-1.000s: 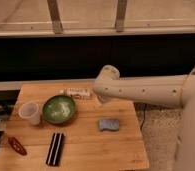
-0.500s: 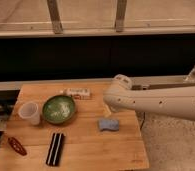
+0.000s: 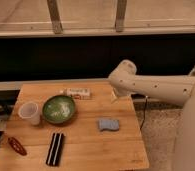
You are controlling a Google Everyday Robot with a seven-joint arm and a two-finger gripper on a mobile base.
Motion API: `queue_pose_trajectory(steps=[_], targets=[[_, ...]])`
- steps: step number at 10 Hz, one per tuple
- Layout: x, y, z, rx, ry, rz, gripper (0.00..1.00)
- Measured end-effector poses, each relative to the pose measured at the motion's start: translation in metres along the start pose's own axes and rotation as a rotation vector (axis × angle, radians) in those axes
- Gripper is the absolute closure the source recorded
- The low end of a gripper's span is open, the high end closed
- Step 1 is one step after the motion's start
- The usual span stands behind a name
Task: Move the arm in a circular motion
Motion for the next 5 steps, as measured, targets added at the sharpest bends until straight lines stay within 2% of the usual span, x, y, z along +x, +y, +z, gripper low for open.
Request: queue_pose_trajectory(steps=[2, 3, 5], targets=[[-0.048, -0.009, 0.007, -0.017, -0.021, -0.027, 0.2], [-0.061, -0.012, 0.009, -0.029, -0.028, -0.047, 0.2], [-0.074, -0.009, 0.008, -0.055, -0.042, -0.091, 0.2]])
